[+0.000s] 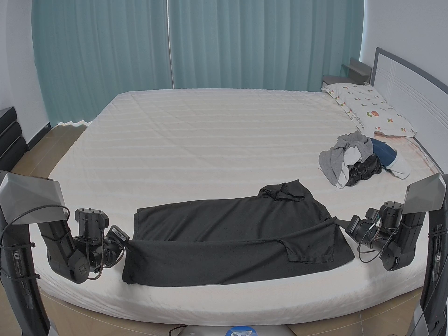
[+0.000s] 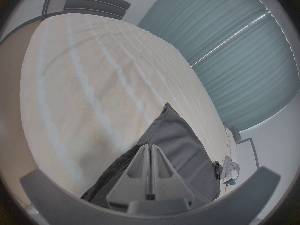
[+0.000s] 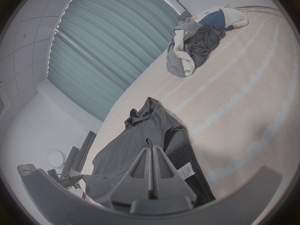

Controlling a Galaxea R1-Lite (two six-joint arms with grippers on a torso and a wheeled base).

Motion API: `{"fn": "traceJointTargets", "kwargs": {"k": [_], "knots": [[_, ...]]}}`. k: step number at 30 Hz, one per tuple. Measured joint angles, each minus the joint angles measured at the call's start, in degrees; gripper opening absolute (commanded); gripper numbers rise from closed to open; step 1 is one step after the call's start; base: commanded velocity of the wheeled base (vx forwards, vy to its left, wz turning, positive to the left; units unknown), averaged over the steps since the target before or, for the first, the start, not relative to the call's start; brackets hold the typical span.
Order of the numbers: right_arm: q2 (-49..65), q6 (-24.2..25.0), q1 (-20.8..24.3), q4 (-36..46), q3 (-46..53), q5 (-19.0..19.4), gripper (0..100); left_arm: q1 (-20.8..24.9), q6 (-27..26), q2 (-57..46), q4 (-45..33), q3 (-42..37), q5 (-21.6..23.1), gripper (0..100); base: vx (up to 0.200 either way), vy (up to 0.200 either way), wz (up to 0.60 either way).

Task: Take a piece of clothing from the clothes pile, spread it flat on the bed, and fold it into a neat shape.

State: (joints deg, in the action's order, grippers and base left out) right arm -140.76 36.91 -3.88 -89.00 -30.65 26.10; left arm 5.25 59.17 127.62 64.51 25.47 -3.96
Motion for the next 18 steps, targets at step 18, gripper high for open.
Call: {"fn": "traceJointTargets", "kwargs": {"k": [18], "knots": [[-2.93, -0.18, 0.52, 1.06, -3.55, -0.73, 0, -0.05, -1.43, 3.25, 2.13, 2.18, -0.77, 0, 0.0, 0.0, 0.0]]}}
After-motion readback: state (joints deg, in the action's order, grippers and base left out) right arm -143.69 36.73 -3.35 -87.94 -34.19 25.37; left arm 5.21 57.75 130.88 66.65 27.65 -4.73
